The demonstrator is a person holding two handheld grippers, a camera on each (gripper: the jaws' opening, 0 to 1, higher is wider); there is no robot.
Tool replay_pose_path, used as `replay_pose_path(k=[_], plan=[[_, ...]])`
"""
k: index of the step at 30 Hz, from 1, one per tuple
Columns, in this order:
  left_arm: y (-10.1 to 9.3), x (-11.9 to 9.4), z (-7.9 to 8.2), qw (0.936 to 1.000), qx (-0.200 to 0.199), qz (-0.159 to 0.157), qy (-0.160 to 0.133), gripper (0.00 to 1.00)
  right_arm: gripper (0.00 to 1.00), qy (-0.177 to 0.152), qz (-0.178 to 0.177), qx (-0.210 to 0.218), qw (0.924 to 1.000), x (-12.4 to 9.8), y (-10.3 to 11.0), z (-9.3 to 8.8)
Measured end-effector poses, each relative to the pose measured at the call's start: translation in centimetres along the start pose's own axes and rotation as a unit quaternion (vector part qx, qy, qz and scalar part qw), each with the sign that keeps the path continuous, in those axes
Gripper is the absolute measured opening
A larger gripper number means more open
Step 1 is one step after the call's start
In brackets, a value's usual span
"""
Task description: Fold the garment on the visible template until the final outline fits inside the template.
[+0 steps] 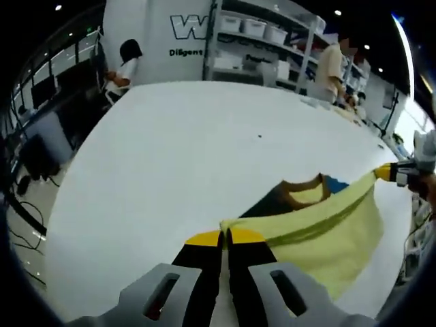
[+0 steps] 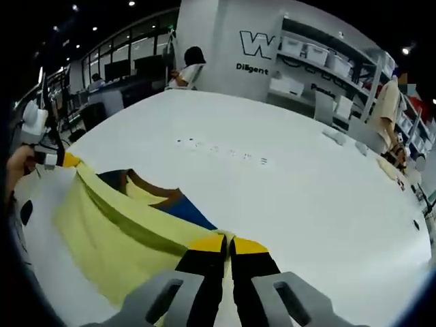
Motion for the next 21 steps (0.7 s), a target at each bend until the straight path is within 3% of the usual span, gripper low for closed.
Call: replay_pose_path(k=[4, 7, 11, 17, 21], plan=[[0.2, 1.2, -0.7, 0.9997, -0.007, -0.002, -0.023, 0.02, 0.0, 0.001, 0.0, 0.013, 0.9999, 1.8, -0.2, -0.8], [0.4, 1.6, -1.2, 0.9987, -0.04, 0.0, -0.032, 0.02, 0.0, 0.001, 0.002, 0.025, 0.9997, 2.6, -0.3, -1.2], [0.6, 2.2, -1.4, 0.9992, -0.011, 0.015, -0.036, 0.02, 0.0, 0.0, 0.005, 0.034, 0.9994, 3.8, -0.4, -1.9], [0.6, 2.7, -1.5, 0.9986, -0.001, 0.02, -0.049, 0.02, 0.0, 0.004, 0.009, 0.023, 0.9997, 4.7, -0.4, -2.8], [0.7, 3.2, -2.0, 0.999, -0.003, 0.023, -0.038, 0.02, 0.0, 0.004, 0.015, 0.007, 0.9999, 5.4, -0.2, -3.3]])
Point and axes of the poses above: the point that each gripper's makers call its tool centre point, and the gripper's own axes: x roughly forward along the fingers, y roughly to its left, z roughly out of its top, the point moved 5 cm from there along -x, roughly backward along the fingers, and after that the axes turned 4 degrees about y, right-handed, at the moved point
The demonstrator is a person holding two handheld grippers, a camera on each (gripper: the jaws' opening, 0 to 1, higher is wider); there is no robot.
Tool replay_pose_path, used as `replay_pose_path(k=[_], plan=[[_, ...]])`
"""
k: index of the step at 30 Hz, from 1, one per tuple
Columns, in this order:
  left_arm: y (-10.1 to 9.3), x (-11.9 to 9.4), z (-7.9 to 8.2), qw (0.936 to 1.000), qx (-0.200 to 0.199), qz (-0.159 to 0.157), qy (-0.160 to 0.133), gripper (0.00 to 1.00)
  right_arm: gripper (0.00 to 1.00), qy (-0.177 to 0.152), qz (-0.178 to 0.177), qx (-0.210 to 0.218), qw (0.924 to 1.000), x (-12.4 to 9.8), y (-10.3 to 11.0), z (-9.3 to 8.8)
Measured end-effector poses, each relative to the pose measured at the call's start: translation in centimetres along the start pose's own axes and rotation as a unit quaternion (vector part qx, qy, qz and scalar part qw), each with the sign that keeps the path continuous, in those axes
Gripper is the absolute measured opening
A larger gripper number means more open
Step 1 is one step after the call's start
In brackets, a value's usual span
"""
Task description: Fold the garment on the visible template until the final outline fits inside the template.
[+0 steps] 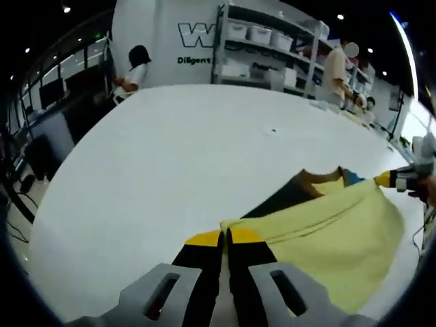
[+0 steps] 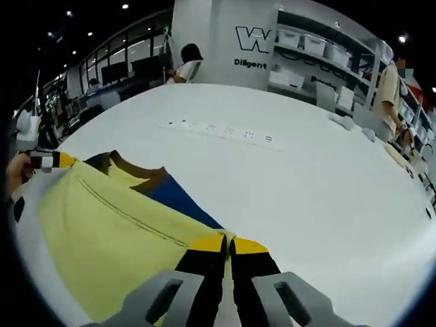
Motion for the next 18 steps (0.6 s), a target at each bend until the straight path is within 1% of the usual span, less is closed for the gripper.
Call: replay_pose_path(k=[2, 3, 4, 5, 6, 7, 8, 9, 10, 12, 13, 14, 15, 16, 17, 18], plan=[[-0.1, 0.1, 0.0, 1.0, 0.008, 0.002, 0.0, 0.03, 0.0, 0.001, 0.008, -0.005, 1.0, 0.2, 0.2, -0.1], [-0.2, 0.1, 0.3, 0.9992, 0.04, 0.001, -0.009, 0.03, 0.0, 0.0, 0.005, -0.014, 0.9999, 0.3, 0.2, -0.1], [-0.2, 0.1, 0.4, 0.9984, 0.055, 0.004, -0.011, 0.03, 0.0, -0.001, 0.006, -0.019, 0.9998, 0.2, 0.1, 0.0], [-0.3, 0.0, 0.5, 0.9977, 0.067, 0.0, -0.013, 0.03, 0.0, -0.004, 0.006, -0.021, 0.9997, 0.2, 0.2, 0.1], [-0.5, -0.1, 0.8, 0.9961, 0.084, -0.013, -0.021, 0.04, 0.0, -0.009, 0.009, -0.029, 0.9995, 0.0, 0.2, 0.2], [-0.5, -0.3, 0.9, 0.9953, 0.093, -0.015, -0.021, 0.07, 0.0, -0.011, 0.01, -0.035, 0.9993, -0.2, 0.1, 0.3], [-0.6, -0.5, 1.2, 0.992, 0.12, -0.023, -0.03, 0.12, 0.03, -0.015, 0.017, -0.046, 0.9987, -0.4, 0.1, 0.4], [-0.8, -0.6, 1.3, 0.9886, 0.143, -0.032, -0.033, 0.17, 0.07, -0.015, 0.021, -0.057, 0.9981, -0.6, 0.1, 0.4], [-0.7, -0.9, 1.2, 0.9853, 0.165, -0.035, -0.029, 0.21, 0.12, -0.017, 0.028, -0.074, 0.9967, -0.9, 0.1, 0.5], [-0.8, -1.1, 1.3, 0.9764, 0.208, -0.044, -0.035, 0.24, 0.2, -0.024, 0.033, -0.11, 0.9931, -1.2, 0.2, 0.7], [-0.9, -1.3, 1.3, 0.971, 0.23, -0.052, -0.036, 0.27, 0.24, -0.025, 0.04, -0.129, 0.9905, -1.5, 0.3, 0.6], [-0.9, -1.4, 1.2, 0.9678, 0.242, -0.061, -0.034, 0.29, 0.26, -0.032, 0.048, -0.153, 0.9865, -1.8, 0.5, 0.7], [-1.1, -1.5, 1.2, 0.9619, 0.26, -0.074, -0.041, 0.31, 0.29, -0.035, 0.051, -0.163, 0.9846, -1.9, 0.6, 0.7], [-1.2, -1.6, 1.2, 0.9565, 0.277, -0.082, -0.041, 0.33, 0.32, -0.037, 0.054, -0.172, 0.9829, -2.0, 0.6, 0.7], [-1.2, -1.7, 1.2, 0.9523, 0.29, -0.085, -0.042, 0.34, 0.35, -0.036, 0.056, -0.183, 0.9808, -2.1, 0.6, 0.6], [-1.0, -1.8, 1.2, 0.9447, 0.315, -0.082, -0.04, 0.35, 0.38, -0.041, 0.057, -0.188, 0.9795, -2.1, 0.6, 0.6]])
Point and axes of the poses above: the point that each gripper's makers call its tool centre point, and the gripper's own axes: x roughly forward along the fingers, y roughly to its left, z roughly out of its top, the point moved 5 cm from there along -x, roughly backward along the fingers, and after that the axes turned 4 degrees about y, right-handed, at the moved point
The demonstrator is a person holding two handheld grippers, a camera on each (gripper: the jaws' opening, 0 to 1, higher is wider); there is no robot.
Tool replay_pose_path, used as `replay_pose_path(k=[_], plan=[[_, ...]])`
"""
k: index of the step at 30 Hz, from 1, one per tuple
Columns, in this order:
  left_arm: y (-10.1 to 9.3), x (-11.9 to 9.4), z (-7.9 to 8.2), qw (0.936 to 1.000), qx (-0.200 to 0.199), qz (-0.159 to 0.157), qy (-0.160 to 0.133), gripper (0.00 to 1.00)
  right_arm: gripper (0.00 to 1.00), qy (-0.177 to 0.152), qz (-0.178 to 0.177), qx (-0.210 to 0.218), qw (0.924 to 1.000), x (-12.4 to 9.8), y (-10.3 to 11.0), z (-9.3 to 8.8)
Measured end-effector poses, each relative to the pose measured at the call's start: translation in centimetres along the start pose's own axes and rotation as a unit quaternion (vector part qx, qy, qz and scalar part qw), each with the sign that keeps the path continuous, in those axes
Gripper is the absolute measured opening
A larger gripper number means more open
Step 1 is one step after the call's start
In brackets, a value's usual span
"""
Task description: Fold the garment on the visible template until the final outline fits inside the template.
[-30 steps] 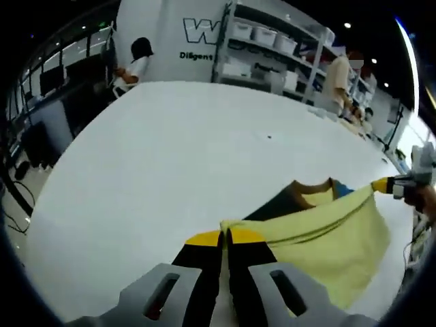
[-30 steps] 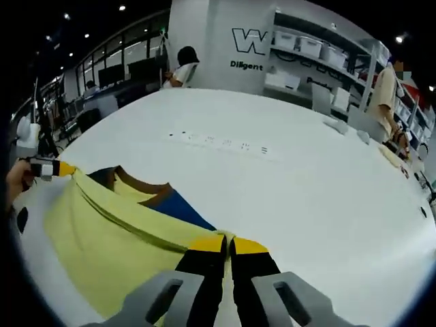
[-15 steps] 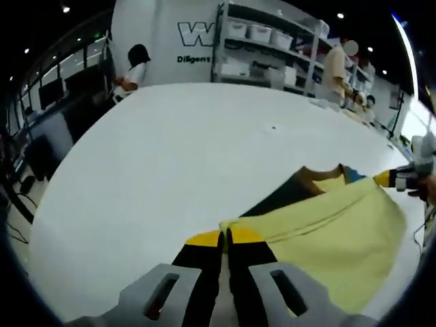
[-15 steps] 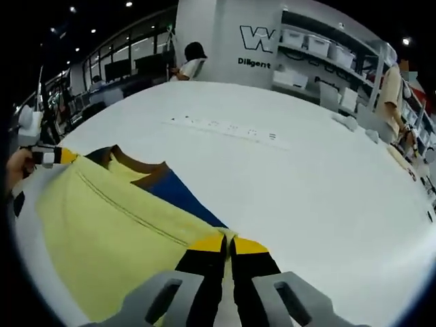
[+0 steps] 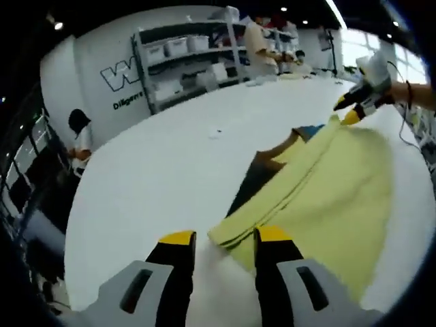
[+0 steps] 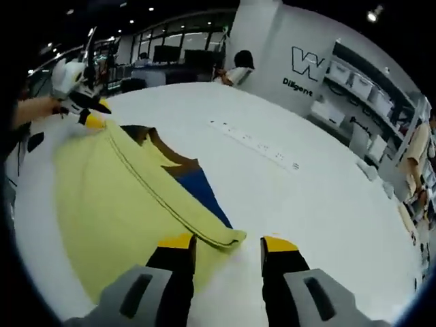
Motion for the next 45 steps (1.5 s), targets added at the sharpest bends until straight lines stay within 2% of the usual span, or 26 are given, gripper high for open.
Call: replay_pose_path(k=[1, 2, 4, 6, 8, 10, 12, 13, 15, 16, 18, 19, 21, 22, 25, 27, 29, 30, 33, 36, 38, 41, 43, 45], plan=[[0.0, 0.0, -0.1, 0.9989, 0.047, -0.002, 0.008, 0.36, 0.41, -0.006, 0.002, -0.012, 0.9999, 0.0, -0.1, 0.0], [0.0, 0.1, -0.2, 0.9977, 0.066, 0.0, 0.013, 0.37, 0.42, -0.004, 0.003, -0.03, 0.9995, 0.1, -0.1, -0.1], [-0.1, 0.3, -0.2, 0.9965, 0.082, -0.006, 0.012, 0.37, 0.42, 0.004, 0.001, -0.06, 0.9982, 0.2, -0.4, -0.3], [0.0, 0.5, -0.2, 0.9967, 0.08, -0.007, 0.011, 0.35, 0.4, -0.005, 0.002, -0.106, 0.9943, 0.5, -0.4, 0.0], [0.2, 1.0, -0.1, 0.9954, 0.095, -0.01, 0.008, 0.34, 0.39, -0.009, 0.0, -0.146, 0.9893, 0.7, -0.3, 0.3], [0.3, 1.2, -0.1, 0.9902, 0.137, -0.011, 0.021, 0.34, 0.39, 0.009, 0.004, -0.174, 0.9847, 1.1, -0.3, 0.1], [0.2, 1.3, 0.1, 0.9879, 0.153, -0.014, 0.02, 0.34, 0.39, 0.027, 0.002, -0.215, 0.9762, 1.4, -0.6, -0.2], [0.3, 1.4, 0.2, 0.9867, 0.16, -0.014, 0.022, 0.32, 0.37, 0.033, 0.003, -0.235, 0.9715, 1.6, -0.8, -0.3], [0.4, 1.6, 0.4, 0.9827, 0.183, -0.011, 0.026, 0.31, 0.3, 0.028, 0.007, -0.237, 0.9711, 1.7, -0.5, 0.0], [0.5, 1.8, 0.2, 0.9824, 0.184, -0.013, 0.027, 0.29, 0.26, 0.038, 0.006, -0.257, 0.9656, 1.8, -0.6, 0.0], [0.5, 2.1, 0.2, 0.9821, 0.185, -0.018, 0.03, 0.23, 0.16, 0.045, 0.002, -0.264, 0.9635, 2.1, -0.6, -0.2], [0.5, 2.2, 0.1, 0.9841, 0.172, -0.023, 0.037, 0.17, 0.11, 0.045, 0.004, -0.262, 0.9641, 2.2, -0.7, -0.3], [0.8, 2.3, -0.4, 0.9923, 0.103, -0.025, 0.063, 0.05, 0.01, 0.039, 0.015, -0.216, 0.9756, 2.3, -0.6, -0.3], [0.9, 2.6, -0.1, 0.9939, 0.094, -0.029, 0.051, 0.05, 0.0, 0.027, 0.01, -0.199, 0.9795, 2.4, -0.9, 0.0], [1.5, 2.6, 0.2, 0.9963, 0.07, -0.013, 0.047, 0.04, 0.0, 0.003, 0.009, -0.095, 0.9955, 2.3, -1.7, 0.5], [1.6, 2.8, 0.4, 0.9986, 0.025, -0.018, 0.043, 0.04, 0.0, -0.009, 0.017, -0.044, 0.9989, 2.3, -2.0, 0.8], [2.0, 3.0, 0.3, 0.9991, -0.005, -0.016, 0.04, 0.04, 0.0, -0.015, 0.018, -0.019, 0.9995, 2.4, -2.3, 1.0], [2.1, 3.0, 0.4, 0.9988, -0.033, -0.014, 0.034, 0.04, 0.0, -0.014, 0.02, -0.001, 0.9997, 2.6, -2.3, 1.0], [2.2, 3.2, 0.3, 0.9965, -0.076, -0.01, 0.033, 0.04, 0.0, -0.008, 0.018, 0.044, 0.9988, 3.0, -2.4, 0.8], [2.2, 3.4, 0.4, 0.9952, -0.09, 0.0, 0.039, 0.04, 0.0, -0.007, 0.01, 0.104, 0.9945, 3.6, -2.3, 0.5], [1.9, 3.5, 0.3, 0.9903, -0.132, 0.003, 0.043, 0.04, 0.0, -0.005, 0.002, 0.128, 0.9918, 3.9, -2.3, 0.3], [1.8, 3.6, 0.2, 0.9793, -0.199, -0.002, 0.038, 0.05, 0.0, -0.002, -0.005, 0.133, 0.9912, 4.3, -2.2, 0.1], [1.8, 3.6, 0.2, 0.9793, -0.199, -0.001, 0.038, 0.06, 0.01, 0.001, -0.01, 0.151, 0.9885, 4.4, -2.1, 0.1], [1.7, 3.6, 0.2, 0.9801, -0.195, 0.002, 0.039, 0.08, 0.02, 0.002, -0.01, 0.185, 0.9828, 4.5, -2.0, -0.1]])
Point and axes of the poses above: the point that each gripper's makers call its tool centre point, and the gripper's own axes: x roughly forward along the fingers, y roughly to its left, z roughly out of its top, the point moved 5 cm from there along -x, roughly backward along the fingers, and after that the axes turned 4 degrees about y, right-handed, at the moved point
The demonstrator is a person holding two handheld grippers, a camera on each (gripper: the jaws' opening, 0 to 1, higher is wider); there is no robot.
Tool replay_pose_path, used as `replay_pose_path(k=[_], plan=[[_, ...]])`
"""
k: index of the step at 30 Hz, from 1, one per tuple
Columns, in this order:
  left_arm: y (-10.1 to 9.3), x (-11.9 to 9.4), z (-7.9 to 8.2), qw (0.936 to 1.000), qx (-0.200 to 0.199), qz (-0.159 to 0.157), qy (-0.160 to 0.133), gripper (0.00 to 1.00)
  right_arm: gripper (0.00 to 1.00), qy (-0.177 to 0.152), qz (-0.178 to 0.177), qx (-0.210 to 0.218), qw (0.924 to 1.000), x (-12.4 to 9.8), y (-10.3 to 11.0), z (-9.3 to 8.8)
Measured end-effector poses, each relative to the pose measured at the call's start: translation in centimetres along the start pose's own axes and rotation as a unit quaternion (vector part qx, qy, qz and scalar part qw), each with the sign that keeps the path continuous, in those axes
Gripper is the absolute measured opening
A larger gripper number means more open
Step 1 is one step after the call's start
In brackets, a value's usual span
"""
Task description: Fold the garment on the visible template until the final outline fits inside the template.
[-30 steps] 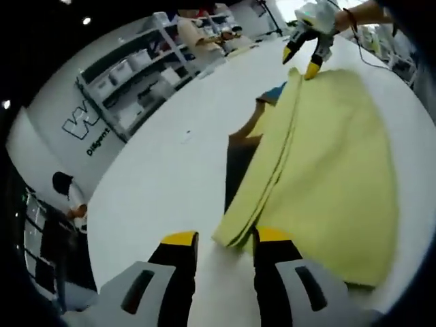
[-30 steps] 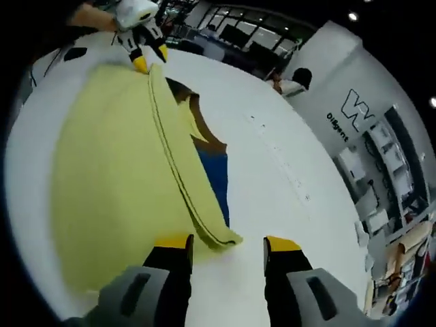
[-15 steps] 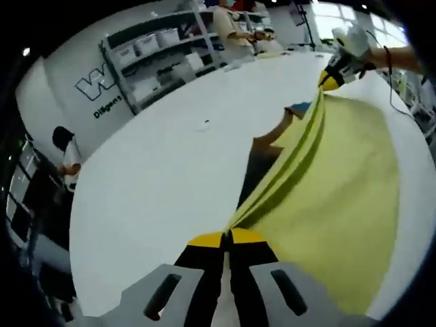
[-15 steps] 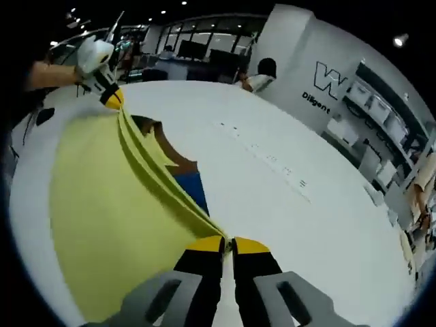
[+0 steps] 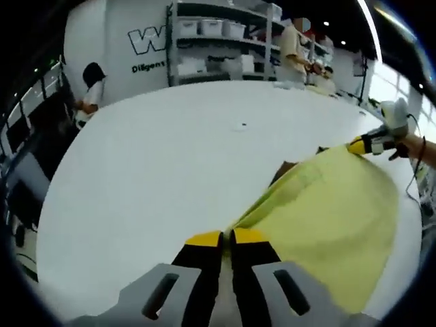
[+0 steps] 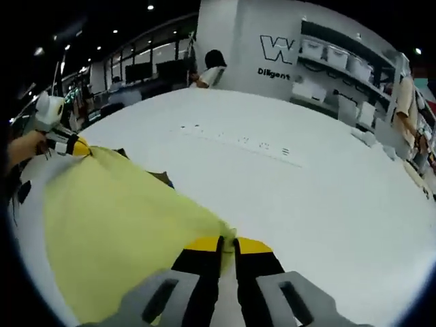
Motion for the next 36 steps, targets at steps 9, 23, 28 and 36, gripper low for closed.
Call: replay_pose_path(k=[9, 23, 28, 36], plan=[[0.9, 0.1, -0.4, 0.9982, -0.06, 0.0, 0.004, 0.19, 0.06, -0.004, 0.005, 0.077, 0.997, -0.3, -0.3, -0.3], [0.6, 0.1, -0.7, 0.9993, -0.012, 0.033, 0.015, 0.0, 0.0, -0.013, -0.021, 0.079, 0.9966, 0.0, -0.6, 0.0], [0.6, 0.1, -0.7, 0.999, -0.024, 0.034, 0.014, 0.0, 0.0, -0.015, -0.031, 0.068, 0.9971, 0.3, -0.6, 0.1], [0.6, -0.8, 0.0, 0.9991, -0.031, 0.029, -0.003, 0.19, 0.1, -0.034, -0.018, 0.136, 0.99, -0.5, -0.8, 0.5]])
Point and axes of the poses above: the point that each gripper's makers call its tool centre point, and the gripper's own axes: x roughly forward along the fingers, y roughly to its left, z roughly out of its top, the point moved 5 cm from there along -x, roughly backward along the fingers, and after that the axes turned 4 degrees about y, right-handed, at the moved point
